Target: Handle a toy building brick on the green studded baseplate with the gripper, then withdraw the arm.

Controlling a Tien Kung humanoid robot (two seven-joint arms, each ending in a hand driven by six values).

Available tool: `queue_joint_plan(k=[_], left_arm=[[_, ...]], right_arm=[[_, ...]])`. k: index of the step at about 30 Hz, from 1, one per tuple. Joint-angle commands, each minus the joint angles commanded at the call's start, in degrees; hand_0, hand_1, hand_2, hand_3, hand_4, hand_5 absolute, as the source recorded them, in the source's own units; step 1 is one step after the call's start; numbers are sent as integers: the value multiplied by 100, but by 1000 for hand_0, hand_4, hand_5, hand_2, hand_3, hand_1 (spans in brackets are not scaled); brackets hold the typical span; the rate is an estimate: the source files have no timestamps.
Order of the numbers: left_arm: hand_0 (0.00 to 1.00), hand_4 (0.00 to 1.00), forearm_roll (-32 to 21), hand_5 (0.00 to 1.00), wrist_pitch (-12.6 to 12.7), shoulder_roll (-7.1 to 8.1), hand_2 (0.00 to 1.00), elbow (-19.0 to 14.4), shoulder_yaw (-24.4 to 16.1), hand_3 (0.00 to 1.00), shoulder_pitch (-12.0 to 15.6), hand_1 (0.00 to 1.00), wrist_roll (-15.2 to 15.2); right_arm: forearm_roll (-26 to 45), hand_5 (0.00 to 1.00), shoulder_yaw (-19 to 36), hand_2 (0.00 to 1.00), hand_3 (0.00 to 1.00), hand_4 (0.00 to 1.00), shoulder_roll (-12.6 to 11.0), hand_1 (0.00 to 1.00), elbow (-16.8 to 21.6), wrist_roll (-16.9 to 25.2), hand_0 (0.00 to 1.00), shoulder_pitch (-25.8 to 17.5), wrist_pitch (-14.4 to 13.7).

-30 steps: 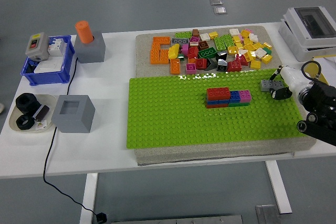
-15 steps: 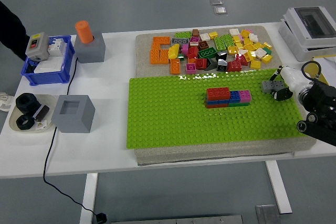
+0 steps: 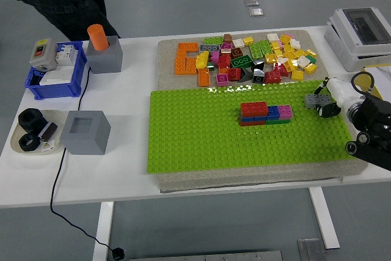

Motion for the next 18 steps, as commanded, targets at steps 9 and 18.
queue_joint_plan(k=[9,18], left_arm=[[832,865,2,576,1,-2,818,2,-1,696,-2,875,-11],[832,866,-1,578,-1,-3,818,4,1,697,2,875,-14]], right_arm=[[34,2,-33,958,415,543,-17,959,4,26,998,-3,-70],[285,2,-278,953,421,531,-122,957,103,173,998,-74,-564]])
